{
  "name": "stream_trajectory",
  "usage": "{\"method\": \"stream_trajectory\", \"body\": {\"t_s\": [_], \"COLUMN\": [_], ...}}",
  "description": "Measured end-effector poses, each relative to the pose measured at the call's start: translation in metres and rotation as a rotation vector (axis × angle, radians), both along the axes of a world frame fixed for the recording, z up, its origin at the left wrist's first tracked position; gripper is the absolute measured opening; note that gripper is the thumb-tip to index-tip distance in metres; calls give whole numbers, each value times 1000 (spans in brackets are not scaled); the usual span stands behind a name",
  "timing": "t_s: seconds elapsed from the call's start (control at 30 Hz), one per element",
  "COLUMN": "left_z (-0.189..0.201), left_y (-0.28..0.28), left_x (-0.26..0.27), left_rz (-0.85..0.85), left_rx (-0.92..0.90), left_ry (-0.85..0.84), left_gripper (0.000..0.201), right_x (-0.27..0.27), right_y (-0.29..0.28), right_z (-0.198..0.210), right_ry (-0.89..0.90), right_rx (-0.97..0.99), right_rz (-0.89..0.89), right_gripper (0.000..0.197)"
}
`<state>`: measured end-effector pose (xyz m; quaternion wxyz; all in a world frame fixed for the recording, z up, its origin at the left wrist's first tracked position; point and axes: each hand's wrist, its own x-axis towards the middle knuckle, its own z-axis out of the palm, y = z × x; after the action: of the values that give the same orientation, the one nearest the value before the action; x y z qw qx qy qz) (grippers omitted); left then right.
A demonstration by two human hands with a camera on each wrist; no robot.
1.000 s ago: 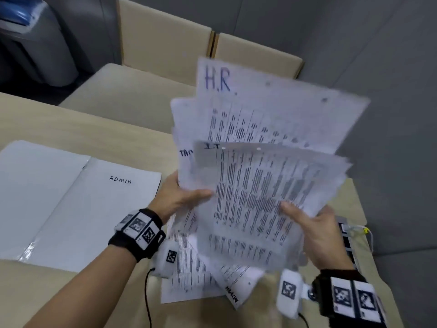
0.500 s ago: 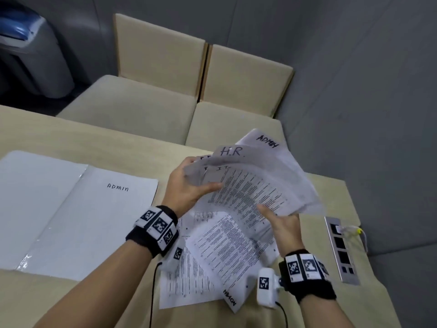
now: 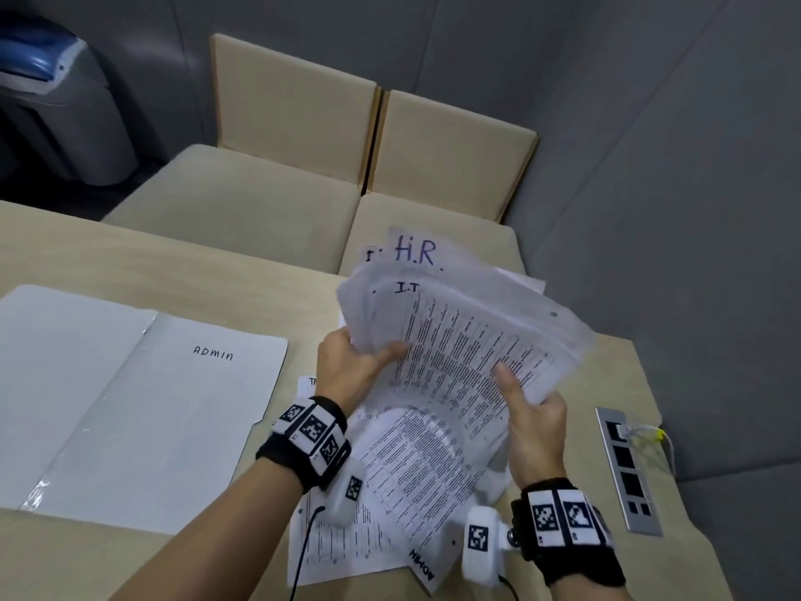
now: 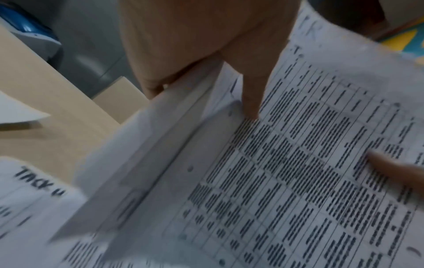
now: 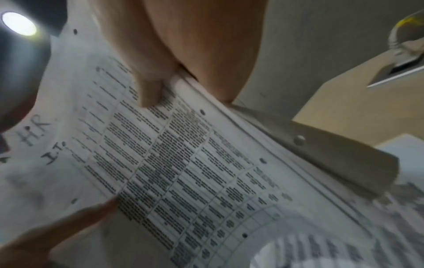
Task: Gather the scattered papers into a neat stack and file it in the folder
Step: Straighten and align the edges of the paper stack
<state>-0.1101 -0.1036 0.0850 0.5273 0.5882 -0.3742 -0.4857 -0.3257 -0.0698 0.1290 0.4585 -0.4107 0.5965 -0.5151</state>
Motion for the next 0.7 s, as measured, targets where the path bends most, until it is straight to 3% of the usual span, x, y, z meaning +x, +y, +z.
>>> {"method": "stream_trajectory", "body": {"t_s": [0.03, 0.13, 0.17, 0.3, 0.37, 0.47, 0.6, 0.7], "left_z": [6, 16, 16, 22, 26, 20, -1, -19], "left_y": [0, -2, -2, -2, -1, -5, -13, -16], "left_x": [2, 12, 15, 8, 2, 5, 11, 13], "left_rz": [-7, -8, 25, 22, 45, 173, -63, -109], "left_rx": [-48, -126, -119, -121, -141, -109, 132, 191], "left_ry": [26, 49, 66, 49, -56, -125, -236, -317], "left_gripper": [53, 72, 80, 88, 95, 97, 127, 133], "right_x": [-2, -15, -17, -9, -5, -7, -8, -1], "right_y": [-2, -9, -11, -14, -14, -17, -19, -17], "right_z": [2, -6, -8, -12, -13, -16, -23, -16], "right_ry": [-4, -11, 9, 68, 57, 16, 10, -69], "right_rx": [-45, -102, -82, -47, -63, -79, -32, -31], "right_rz": [-2, -2, -9, 4, -34, -62, -32, -90], "right_gripper": [4, 29, 30, 21, 25, 4, 15, 20]}}
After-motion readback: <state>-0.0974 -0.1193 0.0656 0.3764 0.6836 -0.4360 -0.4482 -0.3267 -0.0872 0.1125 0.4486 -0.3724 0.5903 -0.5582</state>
